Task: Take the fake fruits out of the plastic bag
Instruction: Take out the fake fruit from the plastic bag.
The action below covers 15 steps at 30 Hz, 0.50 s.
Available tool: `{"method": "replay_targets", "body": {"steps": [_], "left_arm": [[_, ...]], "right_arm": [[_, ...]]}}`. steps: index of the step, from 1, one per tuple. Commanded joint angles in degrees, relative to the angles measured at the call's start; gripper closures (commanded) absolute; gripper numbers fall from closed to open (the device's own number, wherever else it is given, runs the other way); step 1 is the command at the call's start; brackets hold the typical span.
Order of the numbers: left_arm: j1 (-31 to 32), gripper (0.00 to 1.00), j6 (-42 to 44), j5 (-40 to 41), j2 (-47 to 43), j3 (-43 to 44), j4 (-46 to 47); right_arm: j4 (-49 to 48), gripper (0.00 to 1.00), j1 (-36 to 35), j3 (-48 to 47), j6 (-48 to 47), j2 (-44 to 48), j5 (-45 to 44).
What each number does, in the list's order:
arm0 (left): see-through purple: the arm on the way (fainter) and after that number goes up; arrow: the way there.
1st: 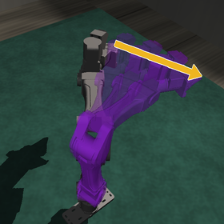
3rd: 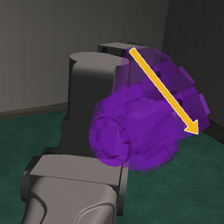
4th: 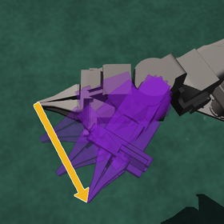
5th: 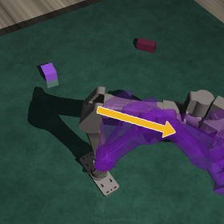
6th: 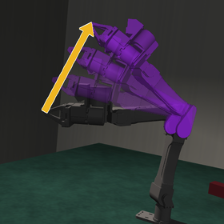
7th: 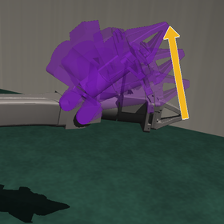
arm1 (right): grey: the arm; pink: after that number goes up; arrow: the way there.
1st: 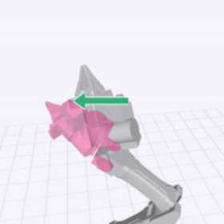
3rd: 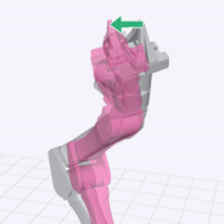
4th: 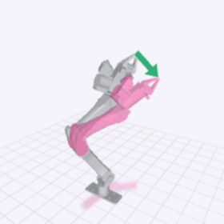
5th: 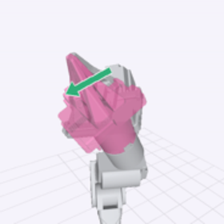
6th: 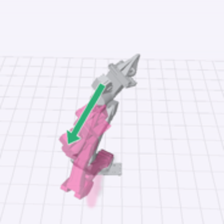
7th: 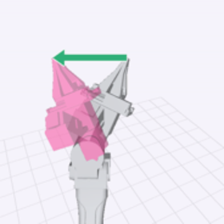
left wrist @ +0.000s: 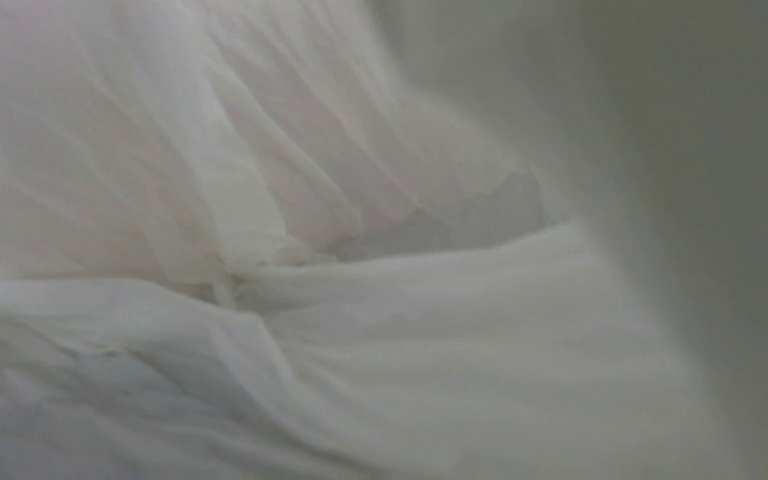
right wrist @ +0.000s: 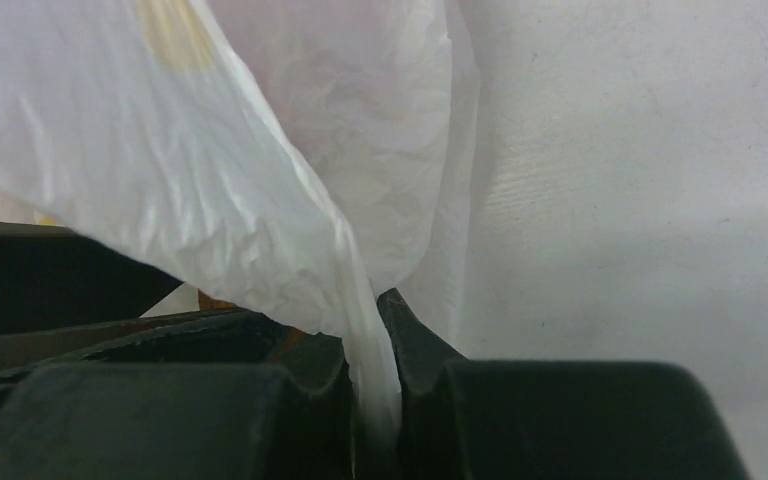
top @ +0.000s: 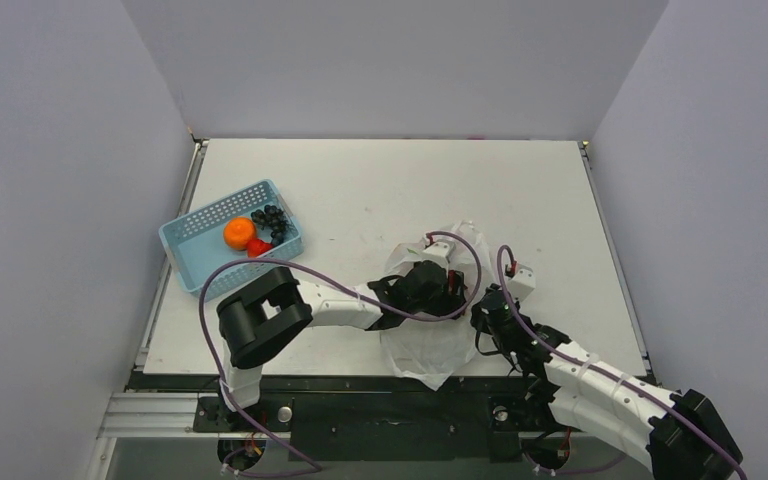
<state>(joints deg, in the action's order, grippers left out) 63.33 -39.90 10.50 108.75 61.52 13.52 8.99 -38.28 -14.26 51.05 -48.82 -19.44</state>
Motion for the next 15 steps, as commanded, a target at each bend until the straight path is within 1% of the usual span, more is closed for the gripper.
{"method": "replay_targets", "body": {"steps": [1,9,12,15], "left_arm": [[0.4,0.39,1.9,0.9,1.9,3.8,-2.0],[0.4,0.39,1.6,0.1,4.5,5.9,-4.3],[0.4,0.44,2.1,-0.2,5.4,6.6,-4.4],[0.3,0.53,3.2,-0.1,5.5,7.6,-5.9]], "right_arm": [[-2.0,0.95,0.2,0.6,-1.1,1.9,-0.8],[-1.8,0.96,0.2,0.7,-1.4,2.9,-1.0],[-1.6,1.0,0.2,0.8,-1.5,3.0,-0.9],[-1.7,1.0,0.2,0.8,-1.6,3.2,-1.1]]}}
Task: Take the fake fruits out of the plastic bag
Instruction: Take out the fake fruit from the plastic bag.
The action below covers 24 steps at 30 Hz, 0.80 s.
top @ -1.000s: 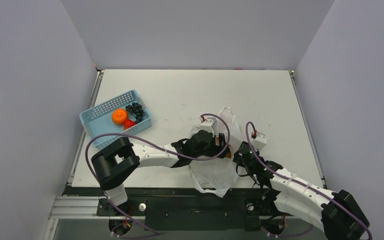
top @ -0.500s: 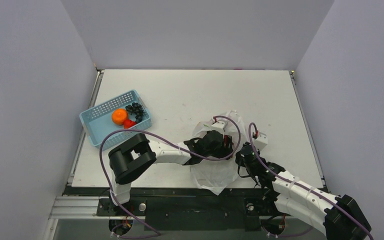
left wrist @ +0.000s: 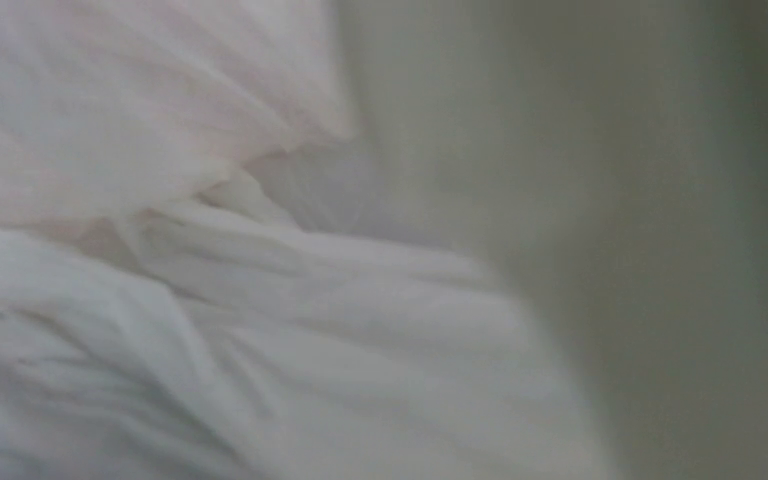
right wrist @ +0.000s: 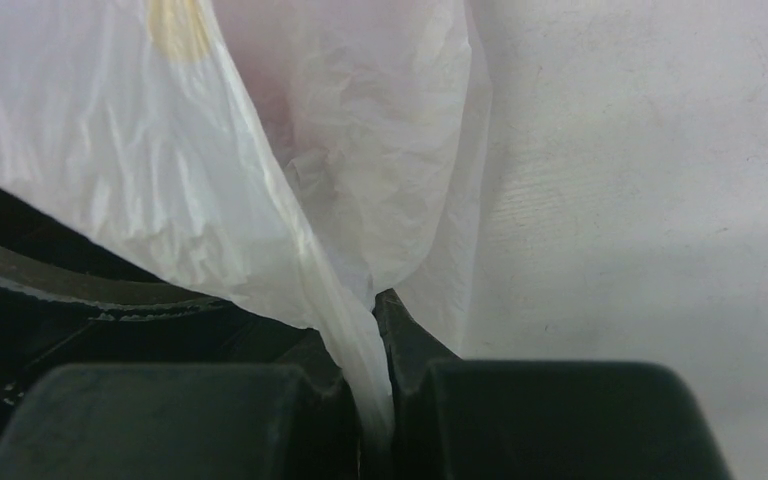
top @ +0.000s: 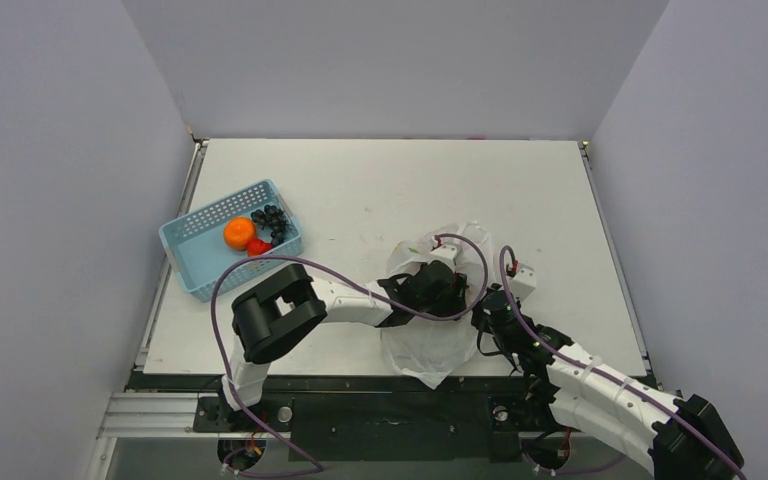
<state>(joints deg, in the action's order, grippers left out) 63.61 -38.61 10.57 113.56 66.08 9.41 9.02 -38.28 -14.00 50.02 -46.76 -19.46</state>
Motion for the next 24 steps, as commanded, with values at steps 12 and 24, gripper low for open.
{"method": "replay_targets", "body": {"steps": [12,24], "left_arm": [[0.2,0.65,2.5,1.7,-10.6,-1.7,-1.5],[-4.1,0.69,-4.7,-5.3,-28.6,-17.4,8.1]], "right_arm": [[-2.1,1.0,-0.4,0.9,-0.9,2.1,-1.8],[-1.8,1.0,-2.9,1.4,-0.9,4.7,-4.8]]}}
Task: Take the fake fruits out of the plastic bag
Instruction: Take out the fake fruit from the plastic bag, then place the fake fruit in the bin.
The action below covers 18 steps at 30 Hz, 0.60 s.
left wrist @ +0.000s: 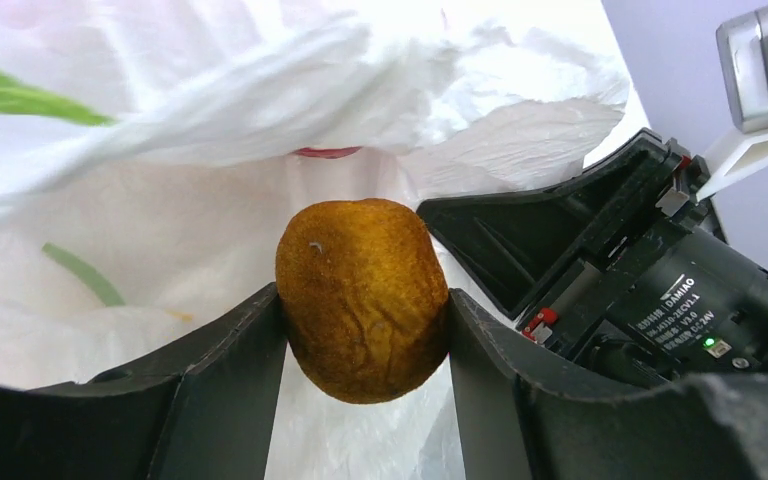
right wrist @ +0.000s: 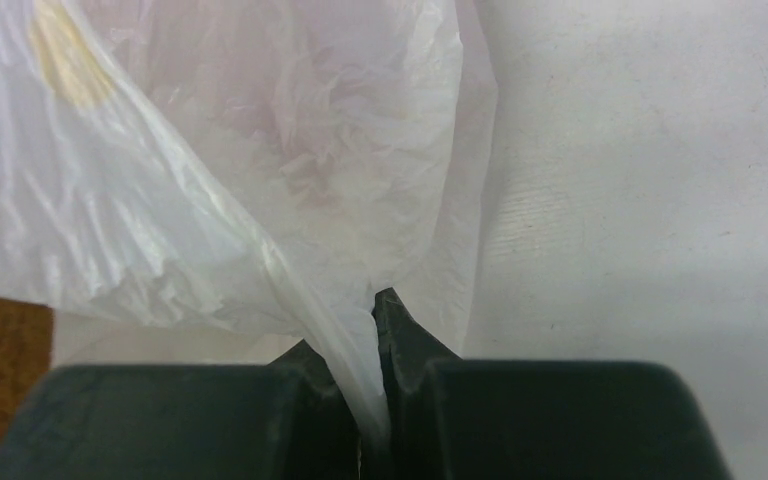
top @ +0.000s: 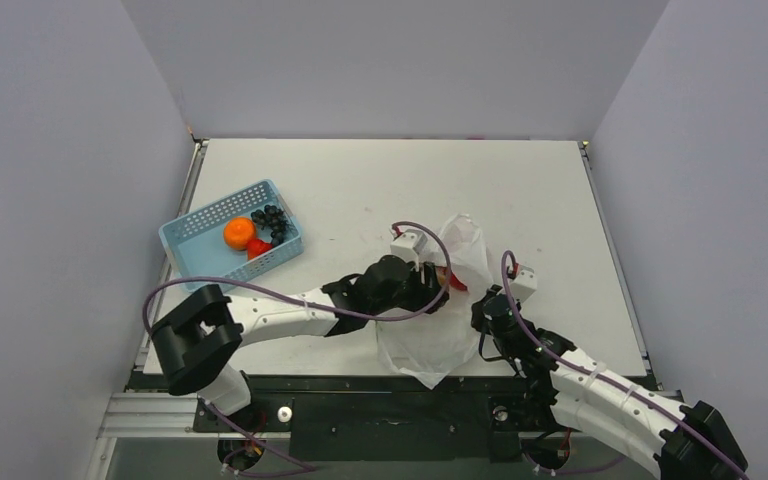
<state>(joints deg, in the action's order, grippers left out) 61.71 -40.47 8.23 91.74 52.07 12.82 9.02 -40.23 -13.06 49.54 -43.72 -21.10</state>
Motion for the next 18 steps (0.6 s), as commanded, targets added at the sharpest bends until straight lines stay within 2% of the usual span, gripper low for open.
{"method": "replay_targets", "body": {"steps": [1,5,11,15,18], "left_arm": [[-3.2,0.69,-3.1,-2.9,-8.3,-4.4,4.5],[-7.6,0.69,-2.5,-3.0,-17.2,-9.5,1.4],[-17.6,0.7,1.5,-3.3,-31.4,-14.8,-13.1],[-28.8,0.69,5.4,-5.8,-42.3,-15.9,-23.1],[-39.5,0.67,11.2,-9.0,-45.3,-14.8,-26.9]], "right_arm": [[-1.8,1.0,-1.0,0.5,-0.3,1.8,-3.2],[-1.8,1.0,-1.4,0.5,-0.4,2.2,-3.4],[-1.9,1.0,-2.0,0.6,-0.5,2.4,-3.7],[-2.0,1.0,-2.5,0.7,-0.4,2.8,-4.0],[-2.3,1.0,-2.8,0.7,-0.8,2.5,-3.7]]}}
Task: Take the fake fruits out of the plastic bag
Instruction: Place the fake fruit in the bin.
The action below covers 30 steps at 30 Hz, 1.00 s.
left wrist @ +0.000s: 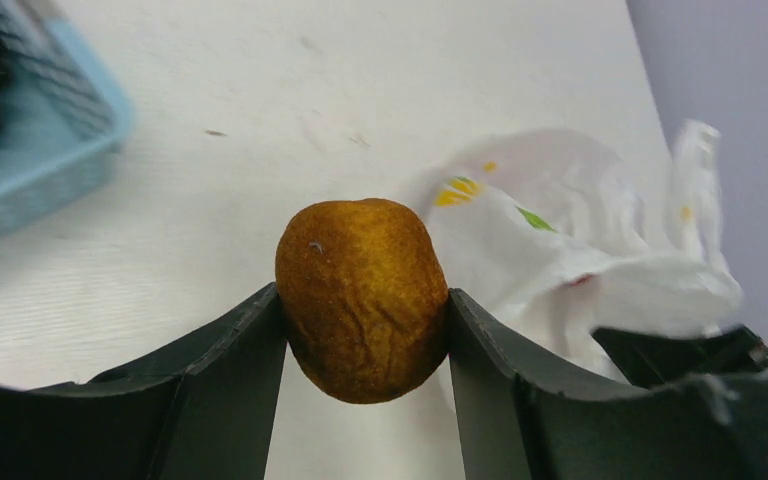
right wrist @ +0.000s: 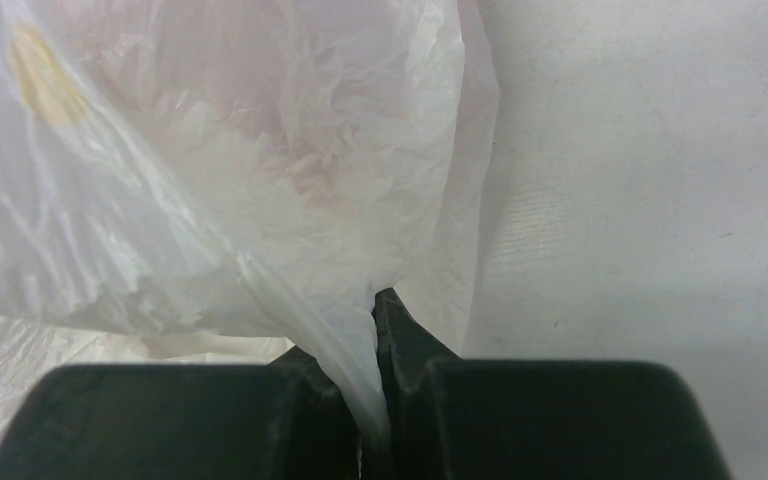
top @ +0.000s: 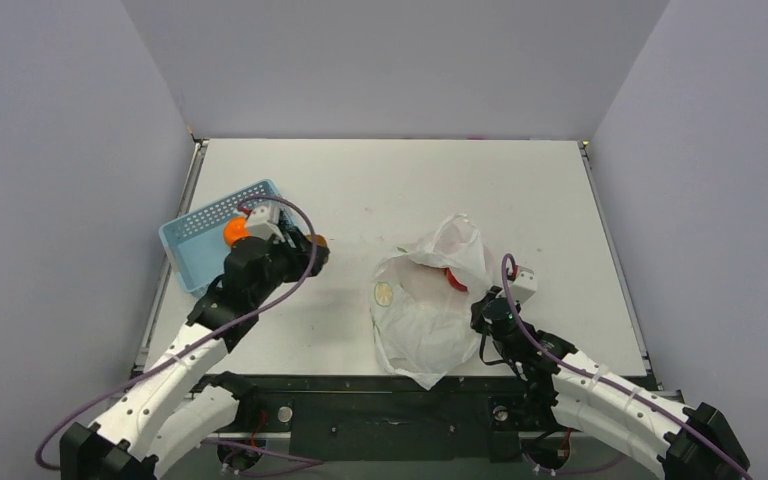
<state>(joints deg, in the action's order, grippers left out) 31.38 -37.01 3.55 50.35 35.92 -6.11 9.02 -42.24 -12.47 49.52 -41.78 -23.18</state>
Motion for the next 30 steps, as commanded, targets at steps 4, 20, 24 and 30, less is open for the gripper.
{"method": "replay_targets", "body": {"steps": [4,20,24,30], "left_arm": [[-22.2,0.68,14.1,-10.7,-1.1,6.4,-13.3],[-48.6,0.75,19.2,-21.4,33.6,22.3,-20.6],[-50.2,0.66,20.2,-19.8,33.9,21.3,-20.3],[-52.0,0.38,20.4,-18.5,35.0,21.4,-20.5]], "right_arm": [[-2.3,1.0,-1.1,-0.2,-0.6,0.1,-2.2],[-2.2,1.0,-1.6,-0.4,-0.9,-0.3,-2.2],[-2.4,1.0,-1.8,-0.2,-1.0,0.1,-2.5],[-2.8,1.0,-1.7,-0.2,-1.5,-0.3,-1.8]]}}
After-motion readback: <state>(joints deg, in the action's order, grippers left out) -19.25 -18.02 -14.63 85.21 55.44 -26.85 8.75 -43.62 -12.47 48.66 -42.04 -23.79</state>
